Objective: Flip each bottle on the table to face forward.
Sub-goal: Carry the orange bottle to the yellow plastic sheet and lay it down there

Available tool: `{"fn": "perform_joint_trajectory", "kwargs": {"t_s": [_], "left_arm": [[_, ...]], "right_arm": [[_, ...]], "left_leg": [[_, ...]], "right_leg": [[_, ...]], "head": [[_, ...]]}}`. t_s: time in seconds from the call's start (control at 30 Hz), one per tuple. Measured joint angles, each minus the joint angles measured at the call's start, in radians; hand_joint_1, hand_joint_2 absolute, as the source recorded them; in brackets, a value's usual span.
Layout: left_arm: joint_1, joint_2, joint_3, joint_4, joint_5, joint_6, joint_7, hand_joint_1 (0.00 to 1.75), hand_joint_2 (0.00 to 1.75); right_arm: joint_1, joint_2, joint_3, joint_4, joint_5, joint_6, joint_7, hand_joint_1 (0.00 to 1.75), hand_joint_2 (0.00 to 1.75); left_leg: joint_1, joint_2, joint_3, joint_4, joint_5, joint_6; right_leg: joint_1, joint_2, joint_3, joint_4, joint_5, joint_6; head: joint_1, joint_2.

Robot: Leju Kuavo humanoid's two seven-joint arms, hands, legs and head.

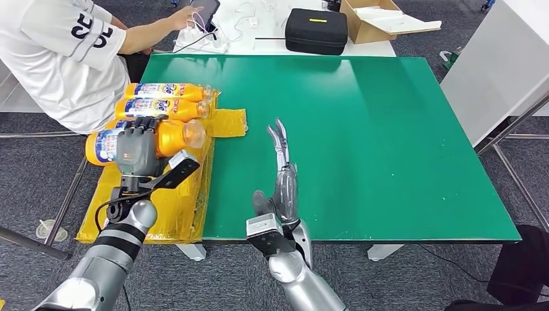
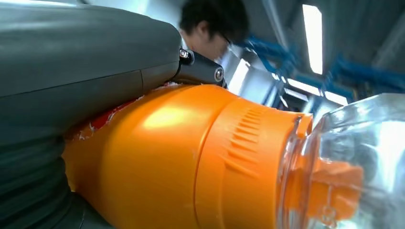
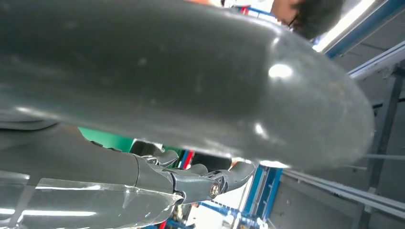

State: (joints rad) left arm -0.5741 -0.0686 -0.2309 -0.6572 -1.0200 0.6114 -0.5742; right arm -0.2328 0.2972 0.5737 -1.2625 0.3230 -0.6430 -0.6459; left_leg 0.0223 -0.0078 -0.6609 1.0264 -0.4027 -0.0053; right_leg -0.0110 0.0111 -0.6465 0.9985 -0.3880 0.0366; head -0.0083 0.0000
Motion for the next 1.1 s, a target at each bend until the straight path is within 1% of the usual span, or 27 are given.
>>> {"fn": "perform_joint_trajectory", "kwargs": {"t_s": [0.2, 0.37, 0.53, 0.6, 0.67, 0.73, 0.77, 0.87, 0.93, 1.07, 1.1], "left_arm": [[-0.022, 0.067, -0.09, 0.137, -0.062, -0.216, -0.021, 1.75, 1.75], [-0.028, 0.105, -0.128, 0.202, -0.061, -0.309, -0.028, 1.75, 1.75], [-0.032, 0.122, -0.147, 0.24, -0.054, -0.379, -0.015, 1.74, 1.75], [-0.036, 0.125, -0.149, 0.249, -0.037, -0.402, -0.018, 1.11, 1.75], [-0.041, 0.128, -0.149, 0.256, -0.017, -0.428, -0.021, 0.28, 1.75], [-0.045, 0.129, -0.149, 0.262, 0.004, -0.462, -0.021, 0.03, 1.75], [-0.047, 0.129, -0.149, 0.265, 0.014, -0.48, -0.022, 0.0, 1.31], [-0.055, 0.129, -0.145, 0.267, 0.05, -0.537, -0.035, 0.0, 0.0], [-0.059, 0.13, -0.142, 0.267, 0.073, -0.572, -0.052, 0.0, 0.0], [-0.059, 0.132, -0.134, 0.267, 0.106, -0.629, -0.078, 0.0, 0.0], [-0.058, 0.132, -0.133, 0.267, 0.115, -0.645, -0.085, 0.0, 0.0]], "right_arm": [[0.004, -0.009, 0.008, -0.001, -0.026, 0.045, -0.008, 0.0, 0.0], [0.012, -0.012, 0.008, -0.001, -0.034, 0.069, -0.014, 0.0, 0.0], [0.012, -0.013, 0.016, 0.001, -0.038, 0.089, -0.014, 0.0, 0.0], [0.012, -0.012, 0.021, 0.002, -0.038, 0.095, -0.014, 0.0, 0.0], [0.012, -0.012, 0.025, 0.004, -0.039, 0.1, -0.014, 0.0, 0.0], [0.012, -0.012, 0.029, 0.006, -0.04, 0.106, -0.014, 0.0, 0.0], [0.012, -0.012, 0.03, 0.007, -0.04, 0.11, -0.014, 0.0, 0.0], [0.012, -0.012, 0.034, 0.012, -0.041, 0.122, -0.014, 0.0, 0.0], [0.012, -0.012, 0.035, 0.017, -0.041, 0.13, -0.012, 0.0, 0.0], [0.012, -0.012, 0.037, 0.026, -0.041, 0.139, -0.01, 0.0, 1.75], [0.012, -0.012, 0.037, 0.029, -0.04, 0.14, -0.01, 0.0, 1.75]], "left_leg": [[0.0, 0.001, 0.0, 0.0, 0.0, 0.0], [0.0, 0.001, 0.0, 0.0, 0.0, 0.0], [0.0, 0.001, -0.001, 0.0, 0.0, 0.0], [0.0, 0.0, -0.001, 0.0, 0.0, 0.0], [0.0, 0.0, 0.0, 0.0, 0.0, 0.0], [0.0, 0.0, 0.0, 0.0, 0.0, 0.0], [0.0, 0.0, 0.0, 0.0, 0.0, 0.0], [0.0, -0.001, 0.002, 0.0, 0.0, 0.0], [0.0, -0.001, 0.003, 0.0, 0.0, 0.0], [0.0, -0.001, 0.004, 0.0, 0.0, 0.0], [0.0, -0.001, 0.004, 0.0, 0.0, 0.0]], "right_leg": [[0.0, 0.0, -0.001, 0.0, 0.0, 0.0], [0.0, 0.0, -0.002, 0.0, 0.0, 0.0], [0.0, 0.0, -0.001, 0.0, 0.0, 0.0], [0.0, 0.0, -0.001, 0.0, 0.0, 0.0], [0.0, 0.0, 0.0, 0.0, 0.0, 0.0], [0.0, 0.0, 0.0, 0.0, 0.0, 0.0], [0.0, 0.0, 0.0, 0.0, 0.0, 0.0], [0.0, 0.0, 0.002, 0.0, 0.0, 0.0], [0.0, 0.0, 0.003, 0.0, 0.0, 0.0], [0.0, -0.001, 0.004, 0.0, -0.001, 0.0], [0.0, -0.001, 0.004, 0.0, -0.001, 0.0]], "head": [[0.0, 0.0], [0.0, 0.0], [0.0, 0.0], [0.0, 0.0], [0.0, 0.0], [0.0, 0.0], [0.0, 0.0], [0.0, 0.0], [0.0, 0.0], [0.0, 0.0], [0.0, 0.0]]}}
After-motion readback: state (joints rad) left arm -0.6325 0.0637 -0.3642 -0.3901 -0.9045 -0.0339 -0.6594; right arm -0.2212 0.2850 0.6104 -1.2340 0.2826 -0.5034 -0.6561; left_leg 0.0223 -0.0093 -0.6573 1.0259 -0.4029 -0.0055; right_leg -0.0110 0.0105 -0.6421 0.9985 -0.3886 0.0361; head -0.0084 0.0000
